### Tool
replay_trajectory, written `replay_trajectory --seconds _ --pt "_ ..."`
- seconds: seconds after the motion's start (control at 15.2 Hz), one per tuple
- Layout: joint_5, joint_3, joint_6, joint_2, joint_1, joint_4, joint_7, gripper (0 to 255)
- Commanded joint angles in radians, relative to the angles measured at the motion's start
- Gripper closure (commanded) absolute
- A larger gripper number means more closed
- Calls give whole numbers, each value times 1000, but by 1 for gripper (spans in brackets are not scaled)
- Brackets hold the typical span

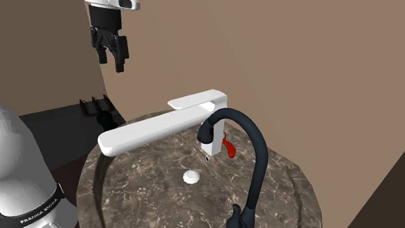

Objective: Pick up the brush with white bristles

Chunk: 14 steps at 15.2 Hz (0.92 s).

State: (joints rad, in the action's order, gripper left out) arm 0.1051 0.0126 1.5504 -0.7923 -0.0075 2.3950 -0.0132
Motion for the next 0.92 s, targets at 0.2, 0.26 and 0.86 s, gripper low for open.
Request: replay_trajectory --seconds 0.2,0.26,0.86 --pt "-73 50 46 23 2 39 -126 0" --pt "-98 67 64 34 2 49 -167 0" --pt "-303 218 265 202 0 82 -518 0"
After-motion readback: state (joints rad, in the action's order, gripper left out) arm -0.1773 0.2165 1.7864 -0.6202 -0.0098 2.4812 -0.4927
